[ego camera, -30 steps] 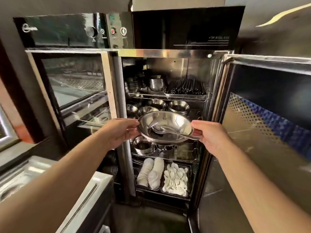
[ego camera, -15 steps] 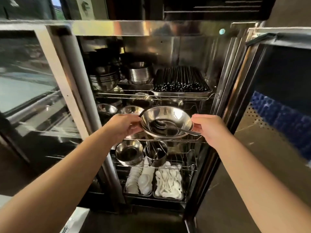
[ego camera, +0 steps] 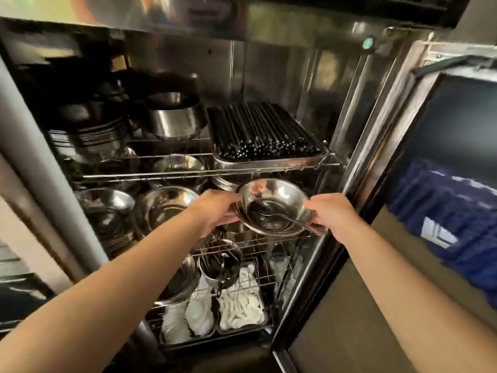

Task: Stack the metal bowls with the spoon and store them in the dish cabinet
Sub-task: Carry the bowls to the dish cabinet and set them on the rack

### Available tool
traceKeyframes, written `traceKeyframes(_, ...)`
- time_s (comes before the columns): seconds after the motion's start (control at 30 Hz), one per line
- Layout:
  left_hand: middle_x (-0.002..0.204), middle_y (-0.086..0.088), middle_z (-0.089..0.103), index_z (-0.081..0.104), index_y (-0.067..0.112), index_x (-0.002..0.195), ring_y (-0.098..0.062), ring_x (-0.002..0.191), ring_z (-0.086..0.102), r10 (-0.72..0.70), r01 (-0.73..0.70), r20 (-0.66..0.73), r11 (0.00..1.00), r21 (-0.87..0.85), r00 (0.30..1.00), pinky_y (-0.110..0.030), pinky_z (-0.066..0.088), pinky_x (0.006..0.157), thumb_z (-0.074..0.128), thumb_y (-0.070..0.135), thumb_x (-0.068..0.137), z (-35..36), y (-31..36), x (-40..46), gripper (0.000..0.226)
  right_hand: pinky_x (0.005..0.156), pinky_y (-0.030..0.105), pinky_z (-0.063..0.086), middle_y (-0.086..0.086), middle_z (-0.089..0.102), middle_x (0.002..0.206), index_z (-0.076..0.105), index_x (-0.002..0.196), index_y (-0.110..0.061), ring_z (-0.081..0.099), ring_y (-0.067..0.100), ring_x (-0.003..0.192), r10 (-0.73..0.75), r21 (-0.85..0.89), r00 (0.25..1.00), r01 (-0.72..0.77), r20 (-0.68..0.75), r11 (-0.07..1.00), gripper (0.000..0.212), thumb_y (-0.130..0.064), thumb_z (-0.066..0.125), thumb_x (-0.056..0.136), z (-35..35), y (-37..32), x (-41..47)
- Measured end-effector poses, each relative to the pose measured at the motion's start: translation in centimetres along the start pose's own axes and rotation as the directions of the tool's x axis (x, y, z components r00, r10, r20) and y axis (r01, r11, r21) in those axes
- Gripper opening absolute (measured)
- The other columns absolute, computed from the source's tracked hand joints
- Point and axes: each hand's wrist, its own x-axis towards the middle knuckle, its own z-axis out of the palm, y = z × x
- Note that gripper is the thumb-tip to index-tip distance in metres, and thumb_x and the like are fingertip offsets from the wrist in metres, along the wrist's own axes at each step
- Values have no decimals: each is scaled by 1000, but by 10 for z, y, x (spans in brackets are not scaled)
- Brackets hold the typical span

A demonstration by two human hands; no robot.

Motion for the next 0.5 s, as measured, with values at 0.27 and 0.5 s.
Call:
traceKeyframes(0.27,103,-11,78,69,0,117,-13,82,73,-71,71,3,997,7,997,-25,57,75,68,20,91,2,-29,41,33,92,57,55,23,70,109,68,100,3,67,41,102,-25,-203,999,15,-44,979,30,-20,77,84,28,25,25)
traceKeyframes(0.5,115,-16,73,66,-3,120,-30,109,67,-133,135,-78,991,21,988,-42,52,103,67,18,92,16,-51,71,34,82,47,60,6,64,91,63,118,6,62,16,71,10,-319,1000,-11,-3,948,44,-24,73,87,32,50,50)
